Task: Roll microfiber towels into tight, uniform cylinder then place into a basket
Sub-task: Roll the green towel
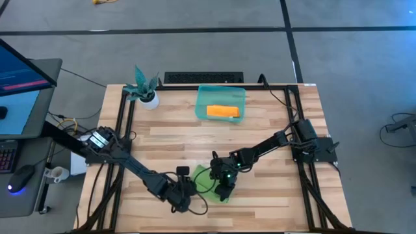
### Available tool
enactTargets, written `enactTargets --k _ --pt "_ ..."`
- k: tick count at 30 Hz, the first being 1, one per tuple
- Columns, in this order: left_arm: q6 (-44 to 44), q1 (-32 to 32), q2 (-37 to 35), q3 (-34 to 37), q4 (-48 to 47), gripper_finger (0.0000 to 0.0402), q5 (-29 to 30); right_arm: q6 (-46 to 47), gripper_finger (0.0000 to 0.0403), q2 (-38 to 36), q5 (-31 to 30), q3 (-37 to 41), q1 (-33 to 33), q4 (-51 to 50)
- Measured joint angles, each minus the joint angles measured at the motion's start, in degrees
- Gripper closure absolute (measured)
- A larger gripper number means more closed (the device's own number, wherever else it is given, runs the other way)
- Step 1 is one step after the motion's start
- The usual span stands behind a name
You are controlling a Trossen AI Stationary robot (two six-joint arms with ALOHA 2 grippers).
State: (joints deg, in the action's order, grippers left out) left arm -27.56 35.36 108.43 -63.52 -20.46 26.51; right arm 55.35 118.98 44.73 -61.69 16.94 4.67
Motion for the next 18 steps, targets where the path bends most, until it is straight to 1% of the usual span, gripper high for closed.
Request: enactTargets --k 3,5,7,9,12,16,18 --pt "0.86 -1.57 1.58 0.04 0.15 0.0264 -4.53 0.03 0.0391 0.00 -0.02 0.01 0.01 0.00" --pt "0.99 -2.33 2.13 -0.10 0.34 0.0264 -6.32 -0.05 0.0391 0.00 0.00 0.02 0.01 0.00" --pt "0.21 -2.65 2.72 -0.25 -0.31 0.0264 -6.76 -0.11 0.0388 0.00 -0.16 0.07 0.08 0.11" --pt "-1.25 -2.67 2.79 -0.27 -1.59 0.0264 -6.73 -0.08 0.0378 -0.01 -1.96 0.07 0.42 0.08" --pt "-3.39 -2.38 2.86 -0.26 -2.16 0.0264 -6.99 -1.13 0.0347 -0.07 -3.27 0.09 0.87 -0.32" --pt "-6.13 -1.15 2.94 -0.14 -1.54 0.0264 -6.90 -1.33 0.0286 -0.11 -5.73 0.11 1.19 -0.37" --pt "-8.26 -0.62 2.98 -0.11 -1.51 0.0264 -6.45 -1.50 0.0257 -0.20 -5.53 0.11 0.85 -0.69"
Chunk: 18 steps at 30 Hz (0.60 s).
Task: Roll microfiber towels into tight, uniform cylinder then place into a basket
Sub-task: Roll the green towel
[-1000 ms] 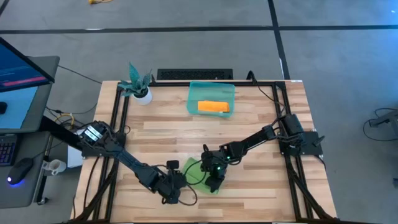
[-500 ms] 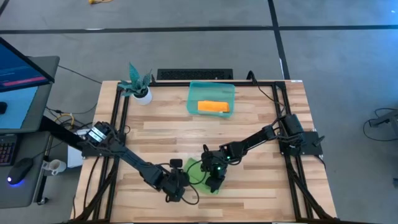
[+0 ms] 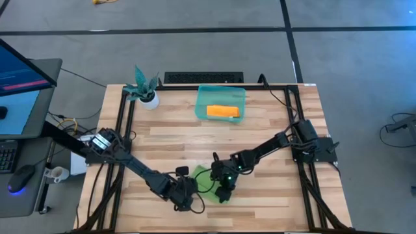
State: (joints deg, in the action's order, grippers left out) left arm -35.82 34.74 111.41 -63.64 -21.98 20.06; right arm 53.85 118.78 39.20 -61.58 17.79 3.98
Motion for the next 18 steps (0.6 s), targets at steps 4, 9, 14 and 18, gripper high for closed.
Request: enactTargets --k 4,9,14,18 --pt "-4.10 0.93 0.05 0.02 0.77 0.0264 -0.62 -1.00 0.0216 -0.28 0.63 -0.13 0.05 -1.65" --pt "-6.16 1.52 0.11 0.11 4.57 0.0264 -1.70 -3.71 0.0195 -2.05 -0.17 -0.04 1.34 -6.37" --pt "-9.38 1.55 0.29 0.11 8.22 0.0265 -3.11 -8.28 0.0192 -7.02 -6.98 0.28 1.93 -15.60" --pt "-12.21 1.51 0.27 0.20 8.87 0.0265 -3.31 -12.21 0.0196 -11.79 -14.63 0.48 2.41 -23.68"
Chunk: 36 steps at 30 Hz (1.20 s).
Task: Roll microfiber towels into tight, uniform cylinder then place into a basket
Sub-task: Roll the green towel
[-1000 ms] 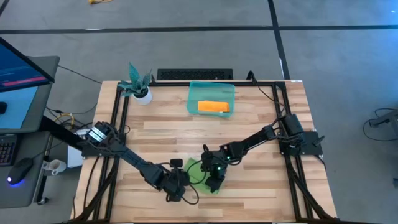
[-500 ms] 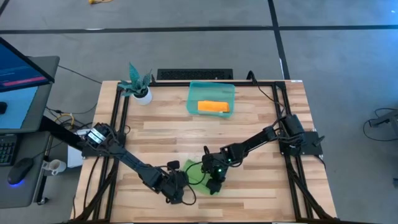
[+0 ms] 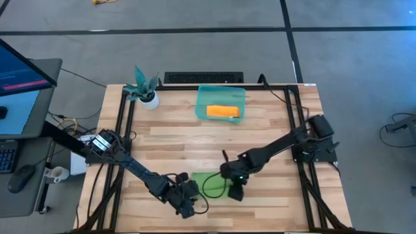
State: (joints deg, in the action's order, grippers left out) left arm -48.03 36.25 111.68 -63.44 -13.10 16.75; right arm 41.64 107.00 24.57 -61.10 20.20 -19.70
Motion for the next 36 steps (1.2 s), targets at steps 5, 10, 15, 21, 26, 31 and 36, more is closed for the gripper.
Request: enactTargets --k 5,10,15,21,26,31,36 --pt "-4.05 -0.05 -0.02 -0.02 0.39 0.0265 0.00 -4.06 0.0199 -5.11 -10.27 -0.11 2.28 -6.79" --pt "-5.71 -0.26 -0.03 -0.02 0.49 0.0265 -0.07 -8.83 0.0198 -8.13 -23.39 -0.23 8.17 -6.31" --pt "-5.71 -0.32 -0.04 -0.02 0.50 0.0265 -0.02 -14.37 0.0199 -8.25 -37.56 -0.25 16.15 -0.41" --pt "-5.71 -0.44 -0.04 -0.02 0.55 0.0265 -0.04 -24.04 0.0200 -8.24 -51.76 -0.26 22.32 3.20" --pt "-5.71 -0.44 -0.04 -0.02 0.55 0.0265 0.01 -30.71 0.0204 -6.83 -54.86 -0.45 23.54 7.15" --pt "-5.73 -0.44 -0.04 -0.02 0.52 0.0265 0.05 -34.68 0.0212 -1.94 -54.81 -0.43 23.51 10.54" --pt "-5.73 -0.44 -0.04 -0.02 0.54 0.0265 0.06 -35.66 0.0230 0.74 -54.46 -0.37 24.18 10.38"
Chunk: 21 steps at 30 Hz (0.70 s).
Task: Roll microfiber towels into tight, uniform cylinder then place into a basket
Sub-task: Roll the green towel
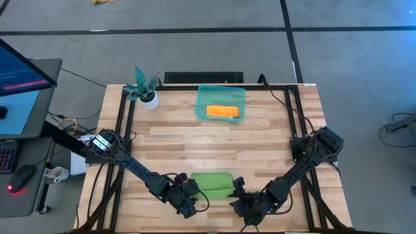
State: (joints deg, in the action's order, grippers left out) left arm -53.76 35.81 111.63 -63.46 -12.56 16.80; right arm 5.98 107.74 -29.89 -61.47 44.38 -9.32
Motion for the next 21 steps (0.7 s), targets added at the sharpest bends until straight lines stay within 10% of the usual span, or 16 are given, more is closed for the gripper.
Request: enactTargets --k 21 --pt "1.72 0.01 0.04 0.00 0.11 0.0265 0.99 10.54 0.0260 4.68 9.97 -0.28 -5.85 -3.75"
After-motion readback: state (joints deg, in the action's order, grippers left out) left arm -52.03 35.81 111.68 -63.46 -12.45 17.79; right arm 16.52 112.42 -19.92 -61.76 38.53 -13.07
